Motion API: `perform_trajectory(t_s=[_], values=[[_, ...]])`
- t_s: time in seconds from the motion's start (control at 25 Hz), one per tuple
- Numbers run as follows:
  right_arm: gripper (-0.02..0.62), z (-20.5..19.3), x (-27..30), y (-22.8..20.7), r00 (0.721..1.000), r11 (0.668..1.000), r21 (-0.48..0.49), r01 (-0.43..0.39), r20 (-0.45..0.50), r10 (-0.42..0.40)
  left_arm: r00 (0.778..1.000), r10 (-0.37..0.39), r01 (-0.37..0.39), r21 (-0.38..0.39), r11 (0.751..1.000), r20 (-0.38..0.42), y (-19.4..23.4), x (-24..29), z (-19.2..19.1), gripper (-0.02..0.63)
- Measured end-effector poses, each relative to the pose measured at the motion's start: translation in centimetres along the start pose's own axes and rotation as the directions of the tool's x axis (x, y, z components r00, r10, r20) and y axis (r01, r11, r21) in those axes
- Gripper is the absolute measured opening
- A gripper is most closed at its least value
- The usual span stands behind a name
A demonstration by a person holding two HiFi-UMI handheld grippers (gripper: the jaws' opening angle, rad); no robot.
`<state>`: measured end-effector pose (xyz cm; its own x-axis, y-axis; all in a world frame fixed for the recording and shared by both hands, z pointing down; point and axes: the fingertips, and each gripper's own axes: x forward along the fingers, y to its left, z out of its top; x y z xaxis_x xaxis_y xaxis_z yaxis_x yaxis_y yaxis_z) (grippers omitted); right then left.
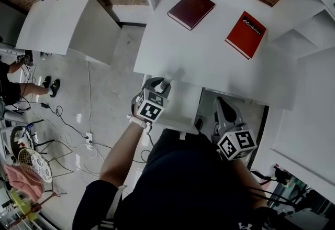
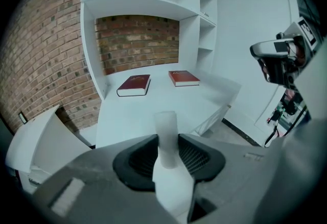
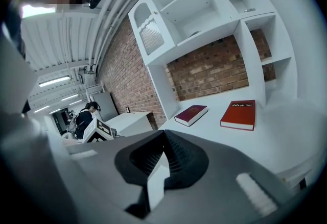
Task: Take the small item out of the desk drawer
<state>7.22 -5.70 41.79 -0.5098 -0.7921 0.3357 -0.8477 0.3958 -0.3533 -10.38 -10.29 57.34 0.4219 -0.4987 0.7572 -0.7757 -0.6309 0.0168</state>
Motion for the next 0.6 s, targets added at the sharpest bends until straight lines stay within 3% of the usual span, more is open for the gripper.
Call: perform_trajectory(t_s=[0.32,0.6], values=[[0.003,0.8,-0.5,-1.1,0.999,0.999,0.006,0.032,0.025,-0.032,0.999,0.034,-0.034,0.024,0.999,-0.013,3.1,2.0,1.6,0.137],[0.003,1.2,-1.1,-2.3,0.997,0.998,0.017,0.065,0.035,-0.066,0.993,0.038,-0.034,0.038,0.999,-0.109,5.4,6.0,0.6,0.137]])
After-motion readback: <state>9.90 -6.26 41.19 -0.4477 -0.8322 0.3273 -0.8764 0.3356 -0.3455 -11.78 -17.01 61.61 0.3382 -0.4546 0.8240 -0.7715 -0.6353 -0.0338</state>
